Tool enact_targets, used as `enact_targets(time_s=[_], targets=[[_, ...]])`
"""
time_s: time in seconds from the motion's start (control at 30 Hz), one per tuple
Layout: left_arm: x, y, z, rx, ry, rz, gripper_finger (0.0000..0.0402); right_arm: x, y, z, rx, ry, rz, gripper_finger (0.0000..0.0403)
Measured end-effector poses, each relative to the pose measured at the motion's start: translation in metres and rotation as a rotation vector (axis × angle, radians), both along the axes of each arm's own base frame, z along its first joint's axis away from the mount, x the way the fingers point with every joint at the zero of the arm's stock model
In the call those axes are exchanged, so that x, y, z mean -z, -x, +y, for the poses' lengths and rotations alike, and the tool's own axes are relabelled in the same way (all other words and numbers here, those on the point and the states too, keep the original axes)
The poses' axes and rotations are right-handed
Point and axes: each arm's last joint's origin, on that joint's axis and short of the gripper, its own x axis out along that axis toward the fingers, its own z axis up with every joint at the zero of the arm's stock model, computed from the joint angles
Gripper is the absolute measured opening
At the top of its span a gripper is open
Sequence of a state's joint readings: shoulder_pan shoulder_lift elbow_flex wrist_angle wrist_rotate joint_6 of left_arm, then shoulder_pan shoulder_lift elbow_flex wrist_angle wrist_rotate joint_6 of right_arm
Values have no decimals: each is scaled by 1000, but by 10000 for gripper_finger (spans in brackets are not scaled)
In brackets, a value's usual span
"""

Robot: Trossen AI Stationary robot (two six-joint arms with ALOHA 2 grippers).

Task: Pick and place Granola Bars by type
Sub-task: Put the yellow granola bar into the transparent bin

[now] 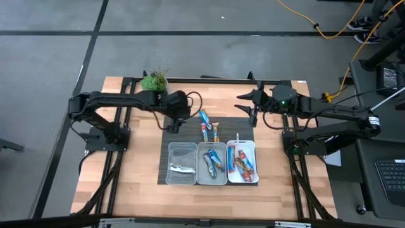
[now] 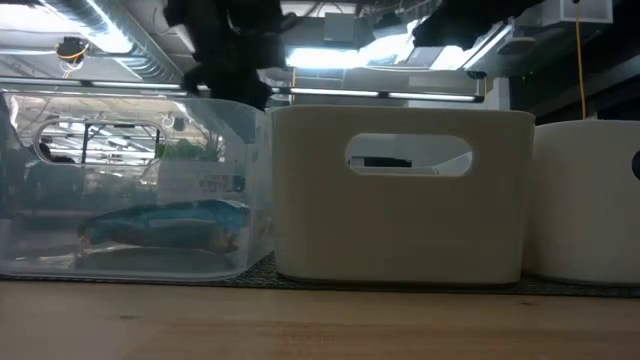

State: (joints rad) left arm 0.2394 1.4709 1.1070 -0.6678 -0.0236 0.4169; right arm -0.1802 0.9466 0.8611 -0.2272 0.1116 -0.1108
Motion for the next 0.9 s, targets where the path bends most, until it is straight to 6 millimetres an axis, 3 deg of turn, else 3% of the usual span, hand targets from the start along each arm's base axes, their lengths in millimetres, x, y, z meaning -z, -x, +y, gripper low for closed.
enact_targets(time_s=[0.17,0.47,0.9], targets=[[5,-25,7,91,-85,38,194,9,-1,0,11,-32,2,174],[35,-69,24,221,-140,137,194,9,-1,0,9,-26,-2,174],[66,-93,41,305,-182,157,194,10,-1,0,7,-20,3,174]])
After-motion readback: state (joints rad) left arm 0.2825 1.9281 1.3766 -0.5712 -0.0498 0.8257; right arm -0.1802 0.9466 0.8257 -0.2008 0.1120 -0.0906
